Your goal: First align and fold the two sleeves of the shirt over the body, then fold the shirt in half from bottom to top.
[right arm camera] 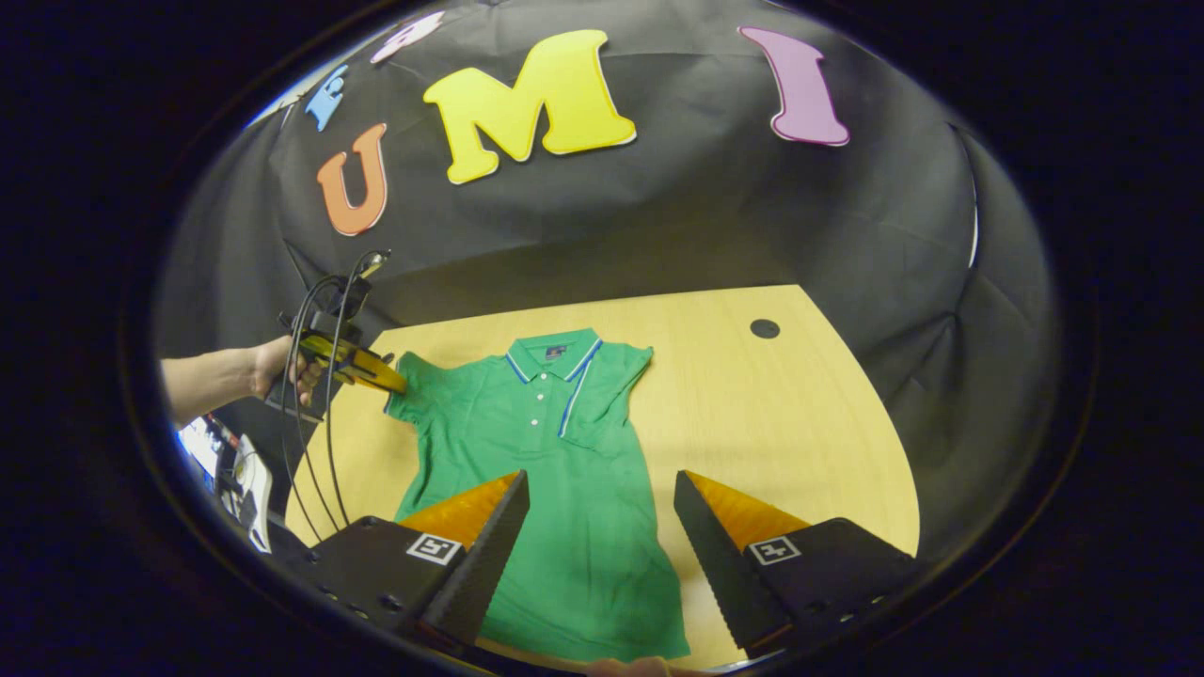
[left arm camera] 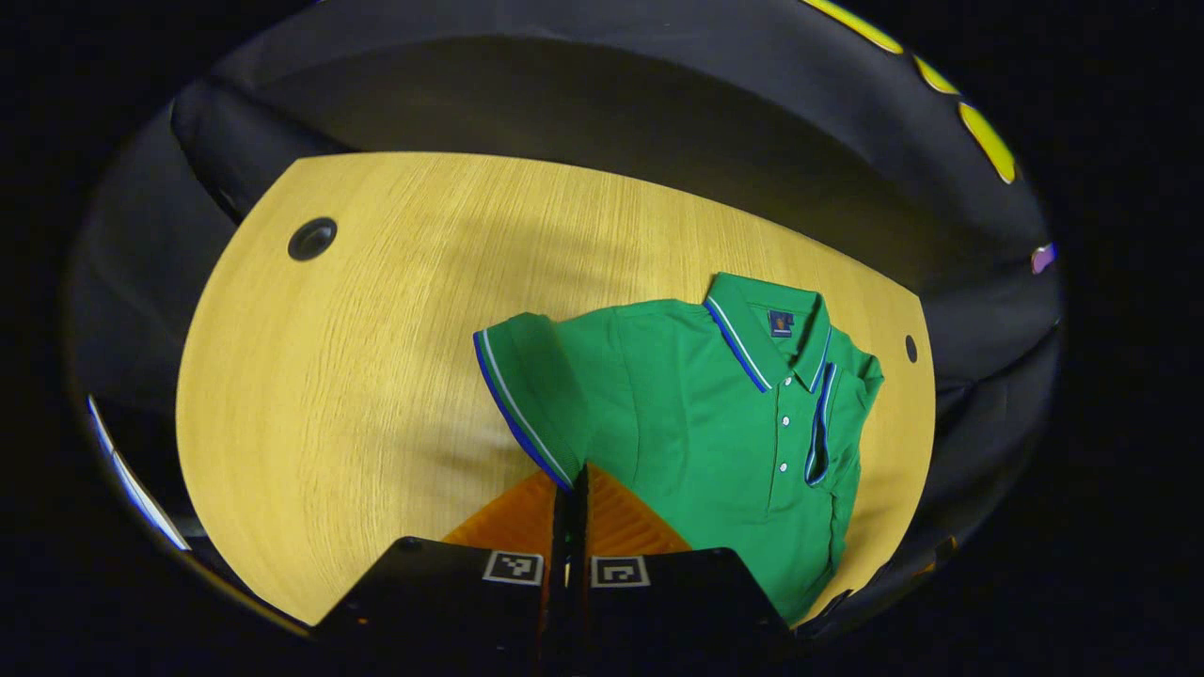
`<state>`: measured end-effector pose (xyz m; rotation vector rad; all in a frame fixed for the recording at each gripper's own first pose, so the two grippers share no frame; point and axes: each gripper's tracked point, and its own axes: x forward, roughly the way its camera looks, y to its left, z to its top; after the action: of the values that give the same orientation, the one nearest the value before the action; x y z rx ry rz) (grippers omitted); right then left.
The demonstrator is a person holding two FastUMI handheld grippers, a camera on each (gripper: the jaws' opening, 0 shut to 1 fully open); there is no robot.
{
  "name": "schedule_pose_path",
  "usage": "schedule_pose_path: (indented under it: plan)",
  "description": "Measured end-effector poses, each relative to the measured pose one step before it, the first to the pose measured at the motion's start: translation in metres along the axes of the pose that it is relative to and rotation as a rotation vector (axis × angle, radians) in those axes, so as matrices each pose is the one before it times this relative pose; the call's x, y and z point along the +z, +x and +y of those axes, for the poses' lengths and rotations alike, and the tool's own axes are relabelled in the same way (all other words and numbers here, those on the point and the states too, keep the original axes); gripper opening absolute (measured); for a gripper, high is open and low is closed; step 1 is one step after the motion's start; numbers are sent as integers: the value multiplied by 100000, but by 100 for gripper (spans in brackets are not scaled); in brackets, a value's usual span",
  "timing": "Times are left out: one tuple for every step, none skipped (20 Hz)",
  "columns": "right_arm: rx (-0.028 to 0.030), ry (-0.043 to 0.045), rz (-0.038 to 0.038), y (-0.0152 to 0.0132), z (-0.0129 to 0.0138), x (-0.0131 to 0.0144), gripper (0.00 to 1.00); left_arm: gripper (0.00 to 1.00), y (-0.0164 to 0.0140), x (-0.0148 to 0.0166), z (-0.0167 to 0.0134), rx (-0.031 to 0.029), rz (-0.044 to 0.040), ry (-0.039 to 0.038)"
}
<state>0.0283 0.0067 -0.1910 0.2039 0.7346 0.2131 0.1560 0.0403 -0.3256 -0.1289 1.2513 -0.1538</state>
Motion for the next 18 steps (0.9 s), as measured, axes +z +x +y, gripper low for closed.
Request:
schedule_pose_path:
  plan:
    - [355, 1087, -291, -249, -320, -130, 95, 6, -104, 261, -728, 2239, -135, 3284]
    - [327, 1251, -479, -226, -355, -6, 95, 6, -285, 112, -1075, 1127, 694, 2925]
    - [-33, 1545, -693, -259, -462, 45, 94, 6, -106, 202, -1397, 216, 647, 2450]
    - [-62, 1630, -768, -311, -476, 54, 94, 6, -64, 189, -1394, -131, 542, 1922]
    - [-331, 1559, -830, -337, -570, 26, 95, 6, 54, 192, -1480, -531, 578, 1717]
    - [-539, 1376, -760, -379, -627, 76, 94, 6, 69, 216, -1229, 510, 636, 1494]
    - [-745, 1358, -604, -424, -828, -113, 94, 6, 276, 130, -1086, 356, 573, 1277]
    - [-1033, 1576, -190, -295, -730, -70, 94, 6, 326, 109, -1294, -73, 689, 993]
    - [-669, 1675, -32, -387, -626, -256, 94, 6, 403, 47, -1203, -75, 644, 930]
    - [-1237, 1314, 187, -389, -711, -80, 95, 7, 377, 78, -1107, -299, 624, 309]
    - [-1013, 1234, 143, -2, -729, -287, 96, 7, 509, 135, -1146, -126, 542, -449]
    - [-983, 1076, 80, -176, -595, -72, 96, 7, 450, 78, -1001, -344, 444, -1191]
    - [-953, 659, 158, -270, -558, -146, 96, 9, 373, -94, -1027, -991, 372, -1061]
    - [-713, 339, -43, -242, -408, 2, 96, 11, 336, -91, -863, -677, 433, -690]
    - [-621, -143, -104, -140, -385, -29, 96, 13, 157, 14, -693, -878, 551, -630]
    - [-470, -307, 104, 6, -278, 71, 96, 19, 77, -195, -883, -1569, 262, -599]
    - [-22, -294, 256, -80, -78, -90, 96, 21, -258, -288, -668, -1636, -170, -737]
    - [125, -253, 21, -24, 14, 140, 96, 35, -493, -16, -457, -1428, -772, -1006]
